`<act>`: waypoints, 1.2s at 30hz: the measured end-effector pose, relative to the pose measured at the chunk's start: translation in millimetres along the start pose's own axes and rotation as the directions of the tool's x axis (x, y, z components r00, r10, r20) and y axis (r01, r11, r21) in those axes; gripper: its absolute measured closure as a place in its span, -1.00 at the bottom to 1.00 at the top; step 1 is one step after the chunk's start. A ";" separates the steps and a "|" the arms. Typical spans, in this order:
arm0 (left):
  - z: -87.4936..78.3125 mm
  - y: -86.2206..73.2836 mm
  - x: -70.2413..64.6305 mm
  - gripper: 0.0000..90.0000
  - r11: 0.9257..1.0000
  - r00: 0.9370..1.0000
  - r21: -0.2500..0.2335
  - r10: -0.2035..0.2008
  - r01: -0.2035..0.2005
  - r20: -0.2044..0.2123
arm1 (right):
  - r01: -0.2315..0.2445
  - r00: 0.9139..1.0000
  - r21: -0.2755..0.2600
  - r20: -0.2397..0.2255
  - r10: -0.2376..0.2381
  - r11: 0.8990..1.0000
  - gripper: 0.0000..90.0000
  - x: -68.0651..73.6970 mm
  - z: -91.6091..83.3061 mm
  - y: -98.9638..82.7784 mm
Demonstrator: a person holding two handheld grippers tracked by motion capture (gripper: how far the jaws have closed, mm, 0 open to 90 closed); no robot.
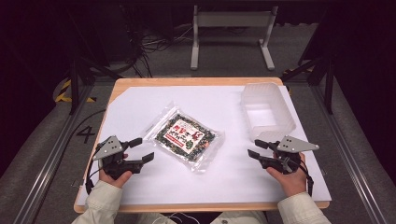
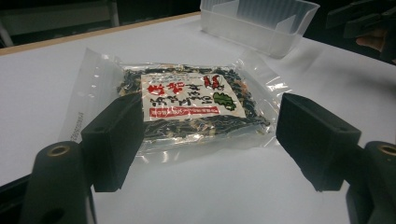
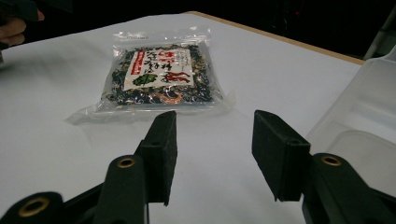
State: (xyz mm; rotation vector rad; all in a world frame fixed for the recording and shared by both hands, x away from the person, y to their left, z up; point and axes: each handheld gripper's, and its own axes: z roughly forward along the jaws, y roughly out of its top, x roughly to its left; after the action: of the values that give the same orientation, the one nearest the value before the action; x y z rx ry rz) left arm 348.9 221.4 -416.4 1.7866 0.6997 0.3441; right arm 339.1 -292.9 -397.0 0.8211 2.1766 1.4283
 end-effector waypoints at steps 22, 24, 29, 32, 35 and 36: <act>11.5 33.6 14.5 -0.64 0.999 0.994 -0.008 -0.051 0.050 -0.093 | 0.025 0.999 0.017 0.020 -0.025 1.000 0.11 -2.9 -3.6 6.4; 15.2 39.9 19.4 -0.64 0.998 0.994 -0.012 -0.059 0.058 -0.096 | 0.025 0.999 0.019 0.020 -0.026 0.999 0.11 -2.8 -4.3 6.1; 21.2 46.9 27.1 -0.64 0.997 0.993 -0.024 -0.076 0.074 -0.095 | 0.025 1.000 0.026 0.019 -0.025 0.999 0.12 -2.5 -4.0 5.2; 22.6 49.3 30.4 -0.65 0.996 0.991 -0.024 -0.085 0.083 -0.100 | 0.025 0.999 0.031 0.020 -0.026 0.999 0.12 -2.3 -3.5 4.9; 24.6 51.9 37.4 -0.66 0.994 0.989 -0.038 -0.109 0.105 -0.104 | 0.025 1.000 0.037 0.014 -0.026 0.999 0.13 -2.2 -2.0 4.3; 25.6 52.3 39.2 -0.66 0.993 0.988 -0.034 -0.115 0.112 -0.103 | 0.026 1.000 0.038 0.013 -0.026 0.999 0.13 -2.1 -1.8 4.1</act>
State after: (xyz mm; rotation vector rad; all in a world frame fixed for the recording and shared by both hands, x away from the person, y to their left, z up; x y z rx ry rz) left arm 408.7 215.8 -380.2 1.7032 0.8637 0.3709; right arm 340.5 -294.3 -392.5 0.8102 2.2023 1.3689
